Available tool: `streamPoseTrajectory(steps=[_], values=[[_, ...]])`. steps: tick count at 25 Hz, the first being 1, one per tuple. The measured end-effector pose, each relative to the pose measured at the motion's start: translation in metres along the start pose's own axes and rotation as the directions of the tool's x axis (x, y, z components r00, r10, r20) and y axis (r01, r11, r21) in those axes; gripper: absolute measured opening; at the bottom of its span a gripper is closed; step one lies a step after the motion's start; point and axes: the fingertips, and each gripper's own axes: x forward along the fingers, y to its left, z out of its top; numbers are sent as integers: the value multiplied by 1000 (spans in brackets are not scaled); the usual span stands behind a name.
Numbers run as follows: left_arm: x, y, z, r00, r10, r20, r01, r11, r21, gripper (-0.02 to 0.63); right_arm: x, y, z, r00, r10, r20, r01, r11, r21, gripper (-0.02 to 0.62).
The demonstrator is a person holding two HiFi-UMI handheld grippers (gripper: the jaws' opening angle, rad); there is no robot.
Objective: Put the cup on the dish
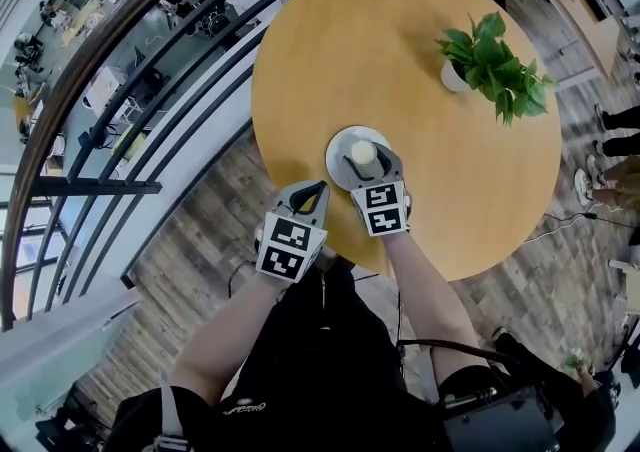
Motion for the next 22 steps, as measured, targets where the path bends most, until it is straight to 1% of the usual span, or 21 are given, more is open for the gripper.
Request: streamPoseTrajectory(steps=[4, 10, 22], values=[[0, 1, 1, 1000, 1, 3, -1, 1000, -2, -2, 1, 1, 3, 1000, -5, 7, 5, 1000, 8, 265], [-1, 1, 1, 1000, 1, 5, -1, 1000, -6, -2, 0, 4, 3, 1000, 7, 10, -8, 1000, 18, 298], [-4, -4, 2, 1000, 4, 13, -4, 1000, -3, -2, -8, 5, -3, 1000, 14, -17, -13, 1000, 25, 299]])
